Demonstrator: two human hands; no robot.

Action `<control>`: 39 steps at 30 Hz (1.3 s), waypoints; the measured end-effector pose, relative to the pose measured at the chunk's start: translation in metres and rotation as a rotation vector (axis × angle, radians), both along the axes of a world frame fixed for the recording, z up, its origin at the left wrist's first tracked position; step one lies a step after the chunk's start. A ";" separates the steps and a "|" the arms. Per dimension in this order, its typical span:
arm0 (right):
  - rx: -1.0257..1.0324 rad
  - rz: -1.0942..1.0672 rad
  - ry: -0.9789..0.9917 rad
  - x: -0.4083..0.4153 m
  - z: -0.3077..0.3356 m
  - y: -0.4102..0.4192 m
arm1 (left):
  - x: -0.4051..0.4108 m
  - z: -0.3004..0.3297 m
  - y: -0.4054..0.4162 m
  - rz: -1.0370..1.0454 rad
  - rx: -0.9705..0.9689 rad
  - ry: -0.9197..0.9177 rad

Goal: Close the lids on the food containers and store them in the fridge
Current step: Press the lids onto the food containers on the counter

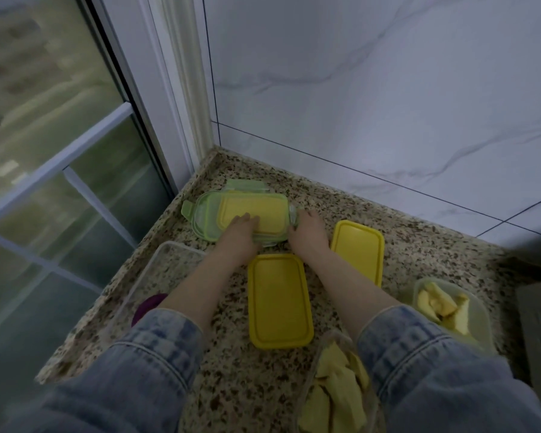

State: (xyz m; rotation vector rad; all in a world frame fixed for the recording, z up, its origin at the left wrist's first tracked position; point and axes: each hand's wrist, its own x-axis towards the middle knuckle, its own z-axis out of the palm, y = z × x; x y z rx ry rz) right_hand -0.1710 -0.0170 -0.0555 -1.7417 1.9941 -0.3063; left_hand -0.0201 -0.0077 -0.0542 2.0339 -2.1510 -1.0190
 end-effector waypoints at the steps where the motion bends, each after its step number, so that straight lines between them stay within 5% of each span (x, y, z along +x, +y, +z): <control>1: -0.006 -0.010 0.014 0.001 -0.002 -0.003 | -0.001 -0.002 -0.002 -0.016 0.021 0.010; 13: -0.083 -0.236 -0.126 0.000 0.002 -0.017 | -0.003 0.003 -0.004 -0.165 -0.099 -0.184; 22: -0.100 -0.280 -0.475 0.002 0.016 -0.001 | -0.004 0.026 0.006 -0.117 -0.309 -0.139; 29: -0.069 -0.238 -0.580 -0.001 0.037 0.020 | 0.004 0.059 0.013 0.139 -0.833 0.149; 34: 0.033 -0.151 -0.619 -0.004 0.051 0.038 | 0.007 0.093 0.033 0.236 -0.908 0.375; 39: 0.086 -0.080 -0.709 0.001 0.063 0.059 | 0.016 0.112 0.049 0.416 -0.748 0.643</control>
